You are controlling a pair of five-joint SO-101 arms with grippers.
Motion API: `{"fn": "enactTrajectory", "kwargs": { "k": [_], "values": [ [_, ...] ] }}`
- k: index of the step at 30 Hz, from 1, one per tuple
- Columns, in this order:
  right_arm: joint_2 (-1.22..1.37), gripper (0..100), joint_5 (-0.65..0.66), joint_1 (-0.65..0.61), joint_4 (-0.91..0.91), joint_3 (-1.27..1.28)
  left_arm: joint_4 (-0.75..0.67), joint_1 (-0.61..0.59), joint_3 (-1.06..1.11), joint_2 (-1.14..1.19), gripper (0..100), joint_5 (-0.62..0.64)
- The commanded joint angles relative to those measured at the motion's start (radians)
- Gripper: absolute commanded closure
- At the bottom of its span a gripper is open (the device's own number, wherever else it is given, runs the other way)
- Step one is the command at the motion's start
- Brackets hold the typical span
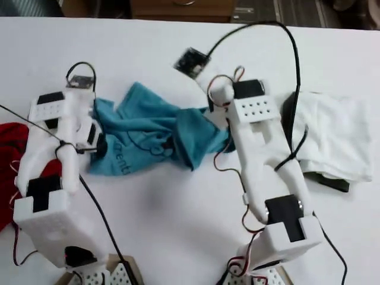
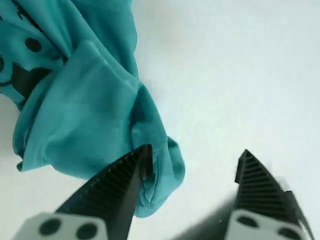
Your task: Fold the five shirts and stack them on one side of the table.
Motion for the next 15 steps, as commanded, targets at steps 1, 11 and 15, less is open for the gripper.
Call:
{"fn": "enactTrajectory", "kwargs": {
  "k": [1,11,15],
  "values": [
    [0.004,72.2,-0.009,-0.082,0.008,-0.120,0.005,0.006,-0.012,-0.057,77,0.000],
    [0.289,72.2,0.002,-0.245,0.038,-0.338,-0.008,0.000,-0.004,-0.057,77,0.000],
    [0.375,72.2,0.094,-0.245,0.148,-0.411,-0.003,0.000,-0.002,-0.057,77,0.000]
  ]
}}
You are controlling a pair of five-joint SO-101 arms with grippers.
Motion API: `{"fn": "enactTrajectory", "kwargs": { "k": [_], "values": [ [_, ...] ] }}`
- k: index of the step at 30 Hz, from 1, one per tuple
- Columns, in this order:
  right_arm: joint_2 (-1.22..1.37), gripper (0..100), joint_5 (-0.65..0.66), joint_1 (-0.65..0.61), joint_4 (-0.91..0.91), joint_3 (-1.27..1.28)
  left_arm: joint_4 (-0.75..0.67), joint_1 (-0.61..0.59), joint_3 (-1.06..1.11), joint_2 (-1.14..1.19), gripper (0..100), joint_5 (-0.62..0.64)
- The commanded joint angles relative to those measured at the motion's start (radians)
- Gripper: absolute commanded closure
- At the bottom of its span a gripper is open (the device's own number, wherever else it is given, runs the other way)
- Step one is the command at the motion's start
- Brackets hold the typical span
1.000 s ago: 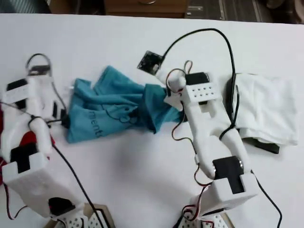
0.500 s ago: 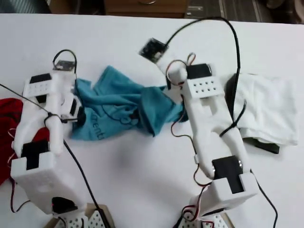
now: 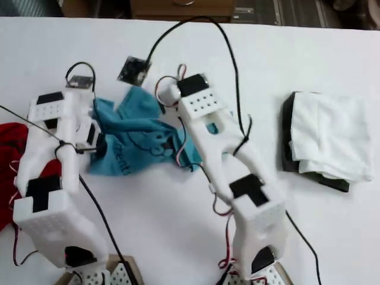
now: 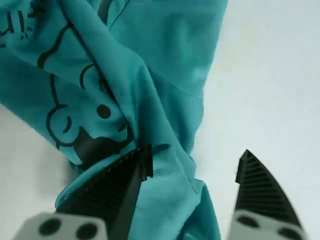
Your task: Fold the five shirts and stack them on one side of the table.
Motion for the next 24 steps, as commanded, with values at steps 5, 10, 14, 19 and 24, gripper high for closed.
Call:
{"fn": "enactTrajectory", "kwargs": {
  "k": [5,10,14,19,24],
  "values": [
    [0.073,72.2,0.261,0.001,0.214,-0.161,-0.005,0.003,-0.002,-0.057,77,0.000],
    [0.116,72.2,0.494,0.024,0.308,-0.213,-0.008,0.003,-0.002,-0.057,77,0.002],
    [0.143,72.2,0.578,0.030,0.321,-0.252,-0.008,0.003,-0.002,-0.057,77,0.002],
    [0.154,72.2,0.583,0.016,0.320,-0.334,-0.008,0.003,-0.002,-0.055,77,0.002],
    [0.154,72.2,0.583,-0.007,0.318,-0.342,-0.008,0.003,-0.002,-0.055,77,0.003]
  ]
}}
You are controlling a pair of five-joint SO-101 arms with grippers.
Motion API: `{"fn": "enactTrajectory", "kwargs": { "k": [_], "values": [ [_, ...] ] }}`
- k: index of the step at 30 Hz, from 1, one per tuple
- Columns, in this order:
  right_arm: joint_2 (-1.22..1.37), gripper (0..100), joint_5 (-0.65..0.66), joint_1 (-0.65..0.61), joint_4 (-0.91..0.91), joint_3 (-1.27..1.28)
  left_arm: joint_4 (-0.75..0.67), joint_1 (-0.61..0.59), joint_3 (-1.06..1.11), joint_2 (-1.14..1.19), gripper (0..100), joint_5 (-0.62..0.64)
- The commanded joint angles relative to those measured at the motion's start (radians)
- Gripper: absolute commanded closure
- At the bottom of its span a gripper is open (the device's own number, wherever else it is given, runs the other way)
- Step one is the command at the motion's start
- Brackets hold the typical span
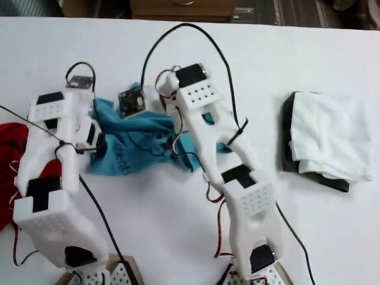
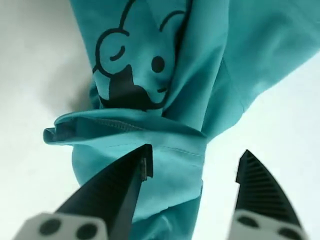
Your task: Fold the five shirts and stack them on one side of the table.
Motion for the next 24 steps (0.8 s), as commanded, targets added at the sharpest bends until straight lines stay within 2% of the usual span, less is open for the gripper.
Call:
{"fn": "enactTrajectory", "kwargs": {
  "k": [1,12,16,20,24],
  "values": [
    [-0.005,72.2,0.006,-0.021,0.002,-0.040,-0.009,0.003,-0.002,-0.055,77,0.003],
    [0.096,73.5,0.002,-0.008,-0.001,-0.054,-0.009,0.003,-0.002,-0.055,77,0.003],
    [0.096,84.4,-0.017,-0.007,0.005,-0.129,-0.009,0.003,-0.002,-0.055,77,0.003],
    [0.105,96.7,-0.121,-0.007,0.004,-0.219,-0.009,0.003,-0.002,-0.055,77,0.003],
    [0.105,96.8,-0.141,-0.008,0.005,-0.226,-0.009,0.003,-0.002,-0.055,77,0.005]
  ]
}}
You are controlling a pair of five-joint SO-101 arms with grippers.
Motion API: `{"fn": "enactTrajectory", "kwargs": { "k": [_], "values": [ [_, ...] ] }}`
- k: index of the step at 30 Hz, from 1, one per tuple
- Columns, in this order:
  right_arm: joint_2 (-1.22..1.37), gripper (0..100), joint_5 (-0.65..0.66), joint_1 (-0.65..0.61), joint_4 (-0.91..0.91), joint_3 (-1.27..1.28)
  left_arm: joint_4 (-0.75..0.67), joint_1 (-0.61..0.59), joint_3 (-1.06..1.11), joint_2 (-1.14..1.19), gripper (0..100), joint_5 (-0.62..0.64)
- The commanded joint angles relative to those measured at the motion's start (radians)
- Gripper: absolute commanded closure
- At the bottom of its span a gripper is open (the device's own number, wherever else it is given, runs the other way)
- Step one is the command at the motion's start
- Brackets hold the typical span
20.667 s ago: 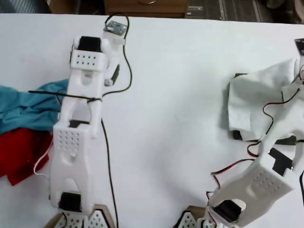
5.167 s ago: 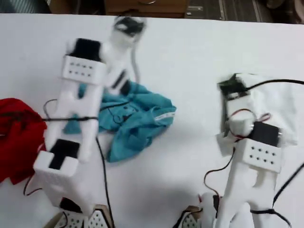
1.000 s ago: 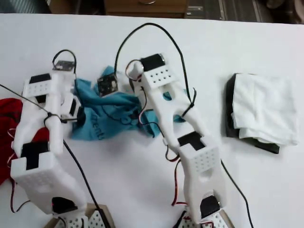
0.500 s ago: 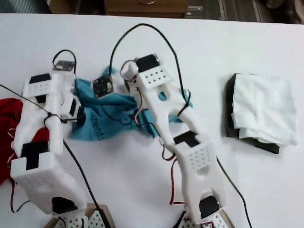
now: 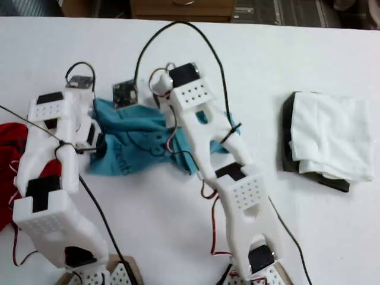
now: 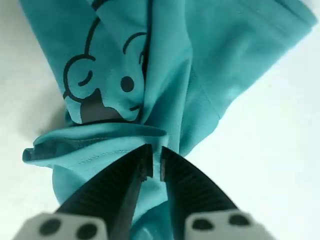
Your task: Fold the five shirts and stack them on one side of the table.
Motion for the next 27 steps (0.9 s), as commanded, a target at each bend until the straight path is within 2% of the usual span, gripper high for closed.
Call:
{"fn": "enactTrajectory", "kwargs": {
  "k": [1,5,7,10,12,14,19,27],
  "values": [
    [-0.010,96.7,-0.017,0.004,0.005,-0.044,-0.009,0.003,-0.002,-0.055,77,0.005],
    [-0.010,96.4,-0.018,0.001,0.007,-0.043,-0.009,0.003,-0.002,-0.055,77,0.005],
    [-0.008,94.4,-0.063,0.001,0.007,-0.043,-0.011,0.003,-0.002,-0.055,77,0.005],
    [-0.008,81.5,-0.140,0.004,0.015,-0.041,-0.011,0.003,-0.002,-0.055,77,0.005],
    [-0.008,72.1,-0.138,0.001,0.028,-0.041,-0.011,0.003,-0.002,-0.055,77,0.005],
    [-0.008,68.0,-0.137,-0.001,0.030,-0.041,-0.020,0.003,-0.002,-0.055,77,0.005],
    [0.033,71.7,-0.087,-0.002,0.044,-0.009,-0.025,0.005,-0.001,-0.055,77,0.005],
    [0.073,74.3,-0.087,-0.004,0.048,0.000,-0.037,0.003,0.010,-0.054,77,0.003]
  ]
}}
